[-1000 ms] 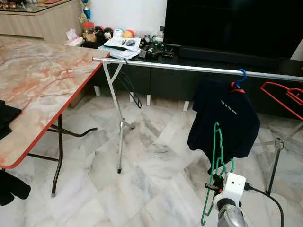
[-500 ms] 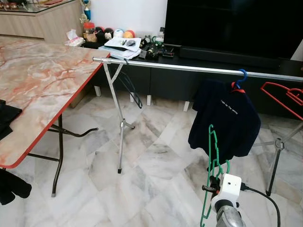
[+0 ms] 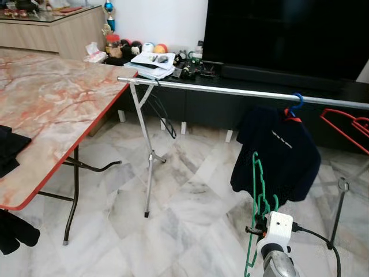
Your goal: Hang hanger
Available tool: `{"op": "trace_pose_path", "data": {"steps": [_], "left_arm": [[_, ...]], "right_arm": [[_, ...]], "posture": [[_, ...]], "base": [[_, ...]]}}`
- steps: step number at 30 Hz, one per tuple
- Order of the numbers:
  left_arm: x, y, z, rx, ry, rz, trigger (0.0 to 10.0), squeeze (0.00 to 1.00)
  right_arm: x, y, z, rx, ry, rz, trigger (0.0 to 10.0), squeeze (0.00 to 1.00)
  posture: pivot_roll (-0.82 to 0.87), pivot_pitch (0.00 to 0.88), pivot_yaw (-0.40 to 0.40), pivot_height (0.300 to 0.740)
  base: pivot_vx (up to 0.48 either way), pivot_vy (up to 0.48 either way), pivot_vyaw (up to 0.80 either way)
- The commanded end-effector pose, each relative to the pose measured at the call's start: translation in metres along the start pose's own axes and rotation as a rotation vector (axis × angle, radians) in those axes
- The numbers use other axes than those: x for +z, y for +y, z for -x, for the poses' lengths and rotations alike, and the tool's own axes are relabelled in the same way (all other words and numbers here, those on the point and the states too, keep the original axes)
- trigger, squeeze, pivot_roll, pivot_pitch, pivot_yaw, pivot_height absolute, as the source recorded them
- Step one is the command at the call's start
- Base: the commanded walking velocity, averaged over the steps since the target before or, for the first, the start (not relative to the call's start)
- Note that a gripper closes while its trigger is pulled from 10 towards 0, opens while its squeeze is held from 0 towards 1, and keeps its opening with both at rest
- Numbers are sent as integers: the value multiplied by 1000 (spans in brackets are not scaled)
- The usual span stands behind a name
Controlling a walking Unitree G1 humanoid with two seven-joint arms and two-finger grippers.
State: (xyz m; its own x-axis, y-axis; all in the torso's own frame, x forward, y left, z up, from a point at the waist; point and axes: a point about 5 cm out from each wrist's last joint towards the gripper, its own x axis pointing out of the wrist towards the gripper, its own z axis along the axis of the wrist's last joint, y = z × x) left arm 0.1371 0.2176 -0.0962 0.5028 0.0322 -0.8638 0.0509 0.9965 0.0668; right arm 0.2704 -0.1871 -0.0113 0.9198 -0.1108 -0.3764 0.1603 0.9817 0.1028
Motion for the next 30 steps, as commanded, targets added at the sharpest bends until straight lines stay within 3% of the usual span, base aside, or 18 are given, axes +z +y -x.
{"op": "trace_pose_path", "data": {"steps": [1,30], "left_arm": [[-5,-1,1,-2,18,-2,10000,0],[-6,-3,1,-19,21,-15,10000,0]], "right_arm": [[0,1,-1,6,11,7,10000,0],[4,5,-3,37,0,41,10000,0]], "posture": [[-10,42,-30,740],[-6,43,-24,740]], "base": [[277,0,0],[288,0,17]]}}
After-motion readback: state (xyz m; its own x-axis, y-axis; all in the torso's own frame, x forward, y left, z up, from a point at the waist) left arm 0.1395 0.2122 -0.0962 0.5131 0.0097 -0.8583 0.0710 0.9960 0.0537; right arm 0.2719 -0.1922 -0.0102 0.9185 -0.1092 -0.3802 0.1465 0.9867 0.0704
